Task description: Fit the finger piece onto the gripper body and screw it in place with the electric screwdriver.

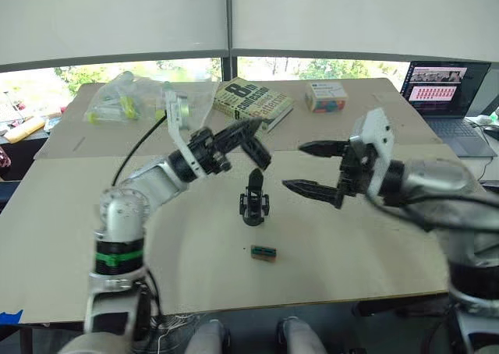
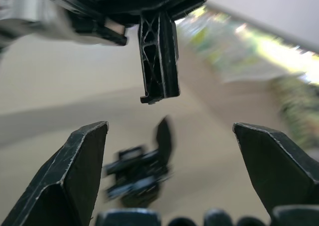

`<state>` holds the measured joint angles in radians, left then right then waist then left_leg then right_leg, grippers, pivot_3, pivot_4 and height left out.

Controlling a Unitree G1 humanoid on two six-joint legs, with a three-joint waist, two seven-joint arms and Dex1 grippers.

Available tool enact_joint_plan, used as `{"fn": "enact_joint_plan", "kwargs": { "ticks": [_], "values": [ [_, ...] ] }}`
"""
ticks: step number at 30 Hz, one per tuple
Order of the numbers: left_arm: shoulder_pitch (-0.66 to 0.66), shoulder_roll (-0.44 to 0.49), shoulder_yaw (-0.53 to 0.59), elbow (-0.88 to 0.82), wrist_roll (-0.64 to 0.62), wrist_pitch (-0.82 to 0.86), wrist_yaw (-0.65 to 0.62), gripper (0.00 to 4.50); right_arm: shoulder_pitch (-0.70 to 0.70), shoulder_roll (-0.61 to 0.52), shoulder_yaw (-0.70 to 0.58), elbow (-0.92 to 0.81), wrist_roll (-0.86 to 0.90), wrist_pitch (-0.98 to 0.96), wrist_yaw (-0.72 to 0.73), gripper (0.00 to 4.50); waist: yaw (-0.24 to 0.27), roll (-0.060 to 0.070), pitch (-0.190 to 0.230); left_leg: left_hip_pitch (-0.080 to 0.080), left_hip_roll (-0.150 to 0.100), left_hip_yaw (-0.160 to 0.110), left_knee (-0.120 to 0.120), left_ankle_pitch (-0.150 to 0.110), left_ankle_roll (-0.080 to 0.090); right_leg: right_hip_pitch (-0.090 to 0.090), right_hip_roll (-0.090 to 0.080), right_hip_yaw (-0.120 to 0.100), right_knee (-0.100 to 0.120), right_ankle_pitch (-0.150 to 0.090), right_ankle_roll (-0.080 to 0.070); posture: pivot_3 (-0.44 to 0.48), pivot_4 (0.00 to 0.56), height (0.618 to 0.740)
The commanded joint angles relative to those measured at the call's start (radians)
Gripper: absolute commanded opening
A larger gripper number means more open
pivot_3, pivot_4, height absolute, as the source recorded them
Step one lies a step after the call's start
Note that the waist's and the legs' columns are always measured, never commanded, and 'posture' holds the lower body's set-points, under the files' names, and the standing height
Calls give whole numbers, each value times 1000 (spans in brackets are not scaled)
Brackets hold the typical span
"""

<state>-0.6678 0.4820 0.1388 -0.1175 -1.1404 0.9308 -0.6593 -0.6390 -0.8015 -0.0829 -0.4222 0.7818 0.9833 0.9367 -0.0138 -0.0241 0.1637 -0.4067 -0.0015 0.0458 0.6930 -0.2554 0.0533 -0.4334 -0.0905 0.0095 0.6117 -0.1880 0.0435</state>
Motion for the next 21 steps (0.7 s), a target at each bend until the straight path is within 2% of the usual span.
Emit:
{"fn": "enact_joint_plan", "kwargs": {
  "ticks": [1,4,8,14,21],
  "values": [
    [-20,81,-91,-15,19,64,-223,0,-78,1,66,18,127,197,18,4472,-1,0,0,0,0,0,0,0,0,0,0,0,0,0,0,0,150,740],
    [-26,120,-141,-8,58,67,-318,0,-117,25,109,34,140,248,-2,4472,2,0,0,-1,0,0,1,0,0,0,-1,0,0,0,0,0,150,740],
    [-36,96,-173,13,132,20,-364,0,-179,101,144,62,191,366,-52,4472,8,0,0,-3,-1,0,2,0,0,-2,-2,1,0,0,0,0,150,740],
    [-28,46,-164,3,154,22,-360,0,-205,164,190,61,196,429,-107,4472,11,0,0,-6,-1,0,2,0,0,-4,-2,1,0,0,0,0,150,740],
    [-2,38,-183,-31,185,21,-364,0,-200,206,193,67,203,448,-145,4472,8,0,0,-7,-1,0,2,0,0,-5,-2,1,1,0,0,0,150,740]
  ]
}}
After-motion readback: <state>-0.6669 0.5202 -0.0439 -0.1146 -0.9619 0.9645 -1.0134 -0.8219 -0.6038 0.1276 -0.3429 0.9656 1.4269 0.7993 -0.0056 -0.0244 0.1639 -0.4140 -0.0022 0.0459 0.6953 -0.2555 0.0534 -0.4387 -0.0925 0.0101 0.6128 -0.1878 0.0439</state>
